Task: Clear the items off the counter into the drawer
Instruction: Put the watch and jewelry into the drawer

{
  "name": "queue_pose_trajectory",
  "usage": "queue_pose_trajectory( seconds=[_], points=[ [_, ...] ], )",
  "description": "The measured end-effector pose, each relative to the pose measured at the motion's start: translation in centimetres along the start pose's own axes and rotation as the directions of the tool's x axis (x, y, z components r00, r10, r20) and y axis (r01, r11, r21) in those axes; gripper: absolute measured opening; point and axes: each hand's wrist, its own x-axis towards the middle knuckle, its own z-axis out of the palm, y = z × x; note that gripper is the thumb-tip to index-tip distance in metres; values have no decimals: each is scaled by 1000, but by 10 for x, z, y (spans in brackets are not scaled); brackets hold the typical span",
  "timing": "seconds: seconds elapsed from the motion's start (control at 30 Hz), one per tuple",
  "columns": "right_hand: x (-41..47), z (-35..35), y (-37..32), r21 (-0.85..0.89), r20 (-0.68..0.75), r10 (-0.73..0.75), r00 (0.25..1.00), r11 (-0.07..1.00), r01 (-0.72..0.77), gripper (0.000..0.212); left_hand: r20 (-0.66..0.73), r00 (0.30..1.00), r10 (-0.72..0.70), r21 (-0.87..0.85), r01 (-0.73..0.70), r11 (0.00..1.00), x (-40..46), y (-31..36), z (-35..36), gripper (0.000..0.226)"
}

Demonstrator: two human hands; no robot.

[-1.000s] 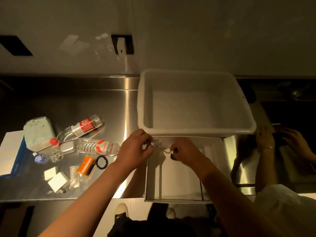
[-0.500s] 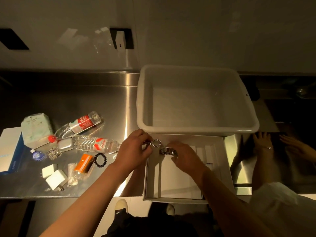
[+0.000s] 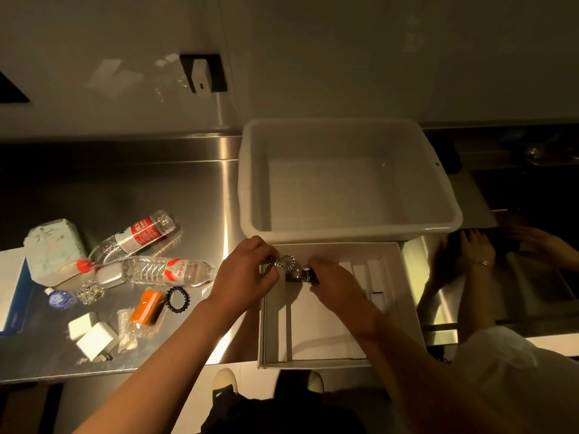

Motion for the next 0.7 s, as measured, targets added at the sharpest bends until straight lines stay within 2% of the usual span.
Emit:
queue_pose_trajectory(
  seconds=[0.07, 0.27, 0.37, 0.5, 0.7],
  points=[
    [2, -1, 1, -42, -24, -5, 1000, 999, 4, 26, 6, 1000, 1, -1, -1, 1000, -1, 1, 1, 18],
    [-4, -5, 18, -192, -22, 95, 995, 977, -97, 19, -2, 1000, -15, 7, 15, 1000, 0, 6, 5, 18],
    [-5, -7, 22, -120, 3, 116, 993, 986, -114, 17, 4, 1000, -13, 6, 13, 1000, 1, 8, 8, 18],
    [-6, -10, 18, 45, 31, 22, 999, 999, -24, 29, 4, 1000, -7, -4, 7, 1000, 0, 10, 8, 17],
    [-14, -16, 0, 125, -206, -164, 965, 973, 192, 31, -17, 1000, -4, 5, 4, 1000, 3, 11, 6, 19]
  ],
)
